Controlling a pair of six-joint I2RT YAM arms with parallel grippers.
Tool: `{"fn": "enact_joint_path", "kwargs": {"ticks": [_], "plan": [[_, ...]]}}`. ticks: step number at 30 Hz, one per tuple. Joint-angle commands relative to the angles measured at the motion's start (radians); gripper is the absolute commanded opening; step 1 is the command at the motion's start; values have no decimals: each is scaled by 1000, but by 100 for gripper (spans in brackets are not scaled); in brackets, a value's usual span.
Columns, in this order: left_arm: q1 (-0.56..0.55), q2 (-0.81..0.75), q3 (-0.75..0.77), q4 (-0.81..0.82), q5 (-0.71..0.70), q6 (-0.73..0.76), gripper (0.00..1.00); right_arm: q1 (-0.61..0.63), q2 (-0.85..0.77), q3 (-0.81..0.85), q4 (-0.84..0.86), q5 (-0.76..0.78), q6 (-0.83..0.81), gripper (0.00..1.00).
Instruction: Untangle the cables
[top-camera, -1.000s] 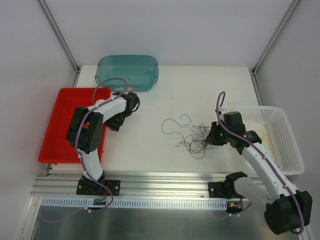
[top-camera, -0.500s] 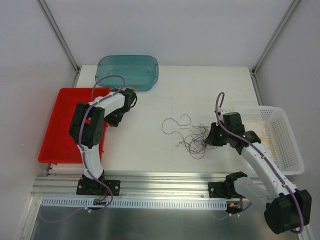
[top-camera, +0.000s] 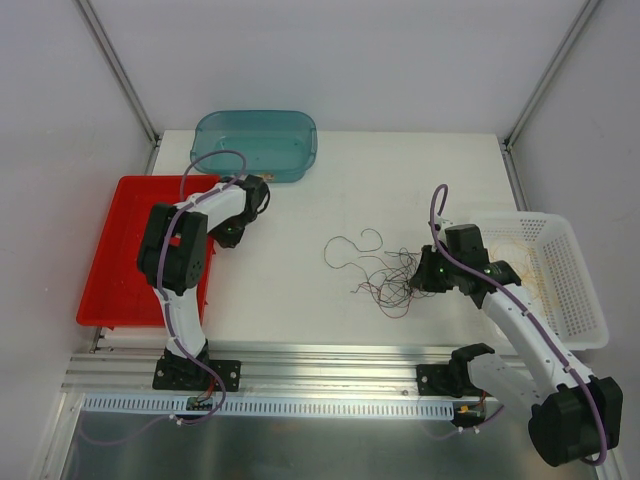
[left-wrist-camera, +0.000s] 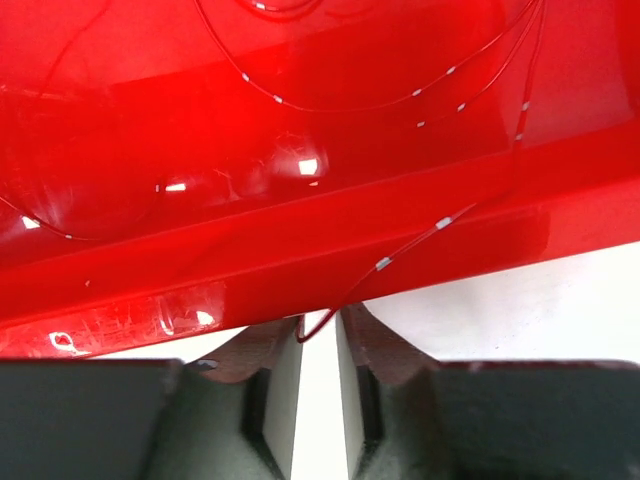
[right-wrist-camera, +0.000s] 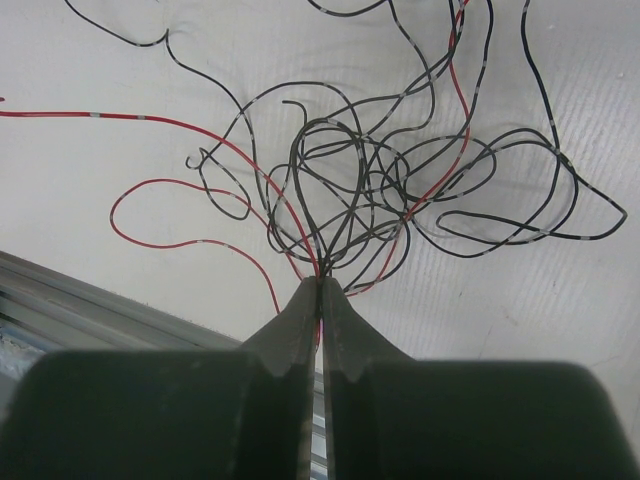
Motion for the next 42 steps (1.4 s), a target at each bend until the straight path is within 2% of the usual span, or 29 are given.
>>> {"fn": "enact_joint_path", "kwargs": {"ticks": [1, 9, 18, 20, 26, 27, 33, 37, 42], "plan": [[10, -10, -13, -14, 7, 15, 18, 7, 6, 5, 21, -9, -15, 3], [-6, -96, -6, -17, 88, 136, 10, 5, 7, 11, 20, -4, -15, 3], [4, -255, 71, -23, 171, 479, 4, 5, -9, 28, -3, 11, -14, 3], [18, -274, 99, -23, 186, 602, 3, 5, -9, 30, -5, 10, -15, 3], [131, -387, 117, -23, 182, 915, 0, 7, -13, 45, -25, 19, -15, 3], [177, -401, 113, -23, 171, 994, 0, 5, -16, 48, -26, 24, -14, 3], [339, -333, 50, 49, 185, 1291, 2, 7, -22, 70, -54, 36, -11, 3], [425, -250, 10, 101, 243, 1348, 2, 7, -23, 84, -68, 39, -6, 3], [487, -167, -24, 120, 251, 1313, 12, 7, -14, 93, -77, 48, -5, 3]]}}
